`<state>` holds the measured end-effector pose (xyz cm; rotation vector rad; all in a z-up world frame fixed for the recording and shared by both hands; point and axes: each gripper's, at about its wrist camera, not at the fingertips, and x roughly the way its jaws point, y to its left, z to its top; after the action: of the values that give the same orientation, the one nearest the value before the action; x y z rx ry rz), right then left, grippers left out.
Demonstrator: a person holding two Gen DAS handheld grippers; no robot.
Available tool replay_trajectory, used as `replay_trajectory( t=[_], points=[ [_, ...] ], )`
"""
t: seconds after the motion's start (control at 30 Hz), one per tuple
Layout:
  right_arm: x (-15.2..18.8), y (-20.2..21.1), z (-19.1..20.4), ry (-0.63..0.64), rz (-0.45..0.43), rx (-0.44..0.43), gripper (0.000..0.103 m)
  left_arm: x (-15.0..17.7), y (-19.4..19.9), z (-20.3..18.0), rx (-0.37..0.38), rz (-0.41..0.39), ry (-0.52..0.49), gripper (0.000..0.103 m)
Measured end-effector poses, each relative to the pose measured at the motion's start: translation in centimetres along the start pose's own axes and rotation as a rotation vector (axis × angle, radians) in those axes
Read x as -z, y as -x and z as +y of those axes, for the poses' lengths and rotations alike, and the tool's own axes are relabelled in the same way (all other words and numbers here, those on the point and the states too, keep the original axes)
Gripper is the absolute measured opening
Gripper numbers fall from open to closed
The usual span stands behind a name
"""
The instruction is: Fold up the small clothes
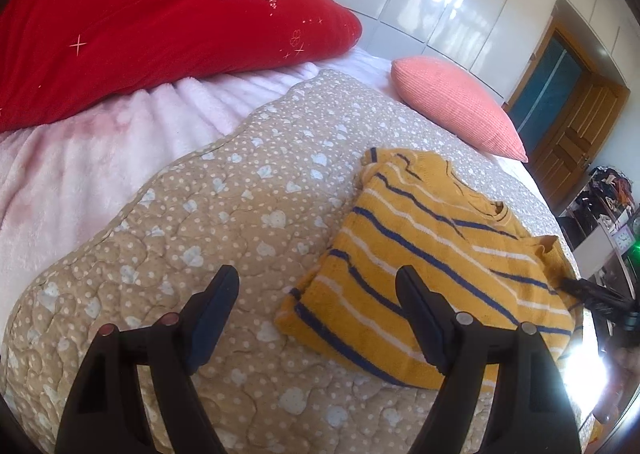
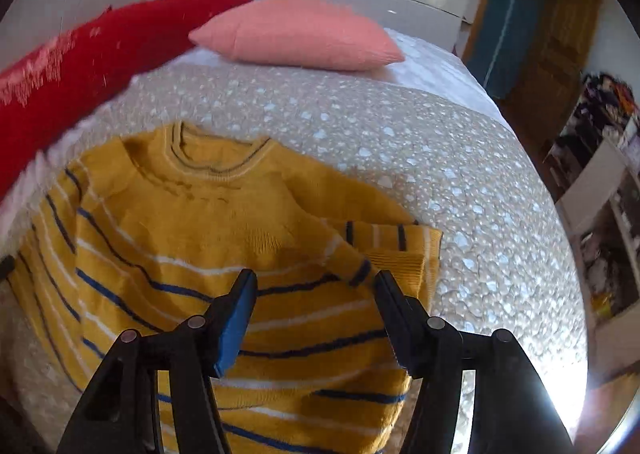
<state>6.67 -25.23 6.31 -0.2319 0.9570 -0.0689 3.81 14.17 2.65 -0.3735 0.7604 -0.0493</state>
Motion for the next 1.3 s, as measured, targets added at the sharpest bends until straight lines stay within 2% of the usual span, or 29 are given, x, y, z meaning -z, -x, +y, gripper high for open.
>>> replay_trajectory(
  t=[0.07,0.1,0.13,0.23,0.3,0.37,0.4,0.47,0.5,0.53,0.57,0.6,0.77,0.83,0.87,0.9,0.93,1.03,1.1,1.17,1.23,1.3],
  points=[
    [-0.6,-1.4,0.0,0.029,0.045,-0.003,0.019,-0.2,0.1,-0.1,0.010,-0.004,0.000,0.080],
    [-1.0,-1.7,-0.8,-0.005,0.059,-0.028,0.005,-0.3,0.1,-0.2,0.009,-0.008,-0.001,0.080],
    [-1.3,-1.8,-1.7,-0.045,0.052,-0.027,0.005,-0.4,0.1,-0.2,0.008,-0.012,0.000,0.080],
    [-1.9,-3.2,-6.2,-0.214,0.079,0.098,0.000,-0.9,-0.2,-0.2,0.012,-0.008,0.009,0.080],
    [-1.6,-4.4,-9.0,-0.320,0.145,0.184,0.000,-1.1,-0.6,-0.1,0.007,-0.001,0.016,0.080],
    [-1.1,-4.1,-10.7,-0.381,0.137,0.186,0.000,-1.2,-0.9,0.0,0.002,0.009,0.024,0.080],
    [-0.9,-3.2,-11.0,-0.407,0.094,0.153,0.000,-1.2,-1.0,0.1,0.002,0.015,0.027,0.080],
    [-0.2,-0.7,-10.8,-0.439,0.008,0.000,0.005,-1.1,-1.2,0.3,0.001,0.024,0.033,0.080],
    [0.2,0.3,-10.3,-0.436,-0.013,-0.082,0.023,-1.1,-1.3,0.4,0.004,0.030,0.038,0.080],
    [0.4,0.8,-10.0,-0.423,-0.025,-0.130,0.053,-1.1,-1.3,0.5,0.006,0.033,0.043,0.080],
    [0.5,1.4,-9.3,-0.394,-0.036,-0.154,0.064,-1.0,-1.3,0.5,0.008,0.037,0.049,0.080],
    [0.4,1.7,-8.6,-0.358,-0.043,-0.160,0.068,-1.0,-1.4,0.5,0.010,0.040,0.051,0.080],
    [-0.5,0.5,-4.8,-0.243,-0.010,-0.174,0.068,-0.4,-1.2,0.0,0.003,0.034,0.027,0.080],
    [-0.8,-1.2,-3.4,-0.192,0.036,-0.175,0.065,-0.2,-1.2,-0.1,-0.007,0.033,0.013,0.080],
    [-0.8,-2.5,-3.1,-0.163,0.064,-0.157,0.055,-0.2,-1.2,-0.1,-0.010,0.033,0.011,0.080],
    [-0.8,-2.8,-2.6,-0.136,0.083,-0.126,0.014,-0.3,-1.3,-0.1,-0.010,0.033,0.013,0.080],
    [-0.9,-2.6,-2.4,-0.134,0.079,-0.128,0.010,-0.4,-1.4,0.0,-0.004,0.035,0.018,0.080],
    [-0.8,-1.6,-4.0,-0.207,0.041,-0.103,0.008,-0.7,-1.5,0.1,0.010,0.037,0.028,0.080],
    [-0.7,-2.0,-5.8,-0.277,0.056,-0.031,0.006,-0.9,-1.5,0.0,0.011,0.034,0.028,0.080],
    [-0.2,-3.2,-7.1,-0.342,0.090,0.005,0.006,-0.9,-1.6,0.0,0.009,0.037,0.029,0.080],
    [0.0,-4.3,-7.2,-0.339,0.130,0.017,0.008,-1.0,-1.8,0.1,0.011,0.041,0.034,0.080],
    [-0.2,-4.3,-6.8,-0.311,0.117,0.028,0.013,-0.9,-2.0,0.2,0.010,0.049,0.037,0.080]
  ],
)
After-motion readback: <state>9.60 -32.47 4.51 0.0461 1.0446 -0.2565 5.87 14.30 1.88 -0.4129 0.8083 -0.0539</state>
